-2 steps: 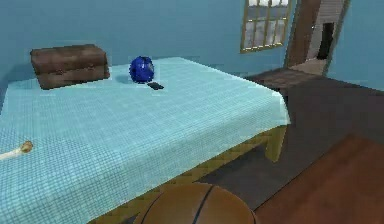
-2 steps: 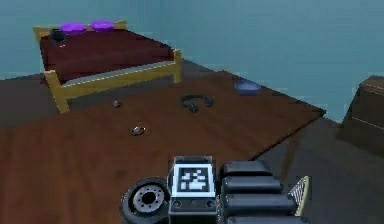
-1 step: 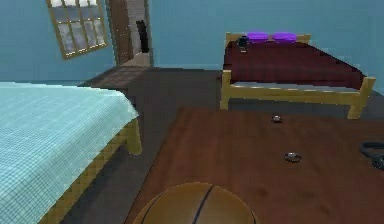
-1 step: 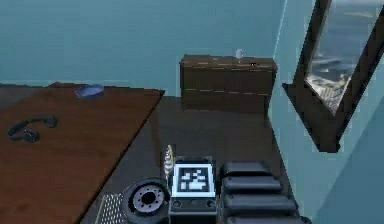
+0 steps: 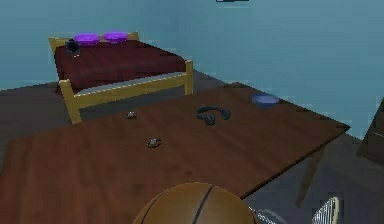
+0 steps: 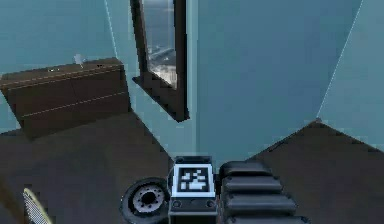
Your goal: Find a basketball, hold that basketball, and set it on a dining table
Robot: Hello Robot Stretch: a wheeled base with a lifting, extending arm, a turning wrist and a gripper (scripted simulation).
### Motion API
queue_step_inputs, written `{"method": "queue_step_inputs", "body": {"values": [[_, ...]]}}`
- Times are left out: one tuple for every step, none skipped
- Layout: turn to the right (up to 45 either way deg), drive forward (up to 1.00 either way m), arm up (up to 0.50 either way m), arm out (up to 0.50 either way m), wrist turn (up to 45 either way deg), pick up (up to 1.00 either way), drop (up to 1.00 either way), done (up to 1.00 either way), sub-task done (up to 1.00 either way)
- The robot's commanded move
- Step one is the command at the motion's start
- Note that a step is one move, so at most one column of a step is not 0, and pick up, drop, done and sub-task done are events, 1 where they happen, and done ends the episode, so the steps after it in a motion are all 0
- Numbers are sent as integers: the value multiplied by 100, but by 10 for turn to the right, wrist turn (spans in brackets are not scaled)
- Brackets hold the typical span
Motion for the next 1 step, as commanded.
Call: {"method": "queue_step_inputs", "body": {"values": [[60, 0, 0, 0, 0, 0, 0, 0, 0]]}}
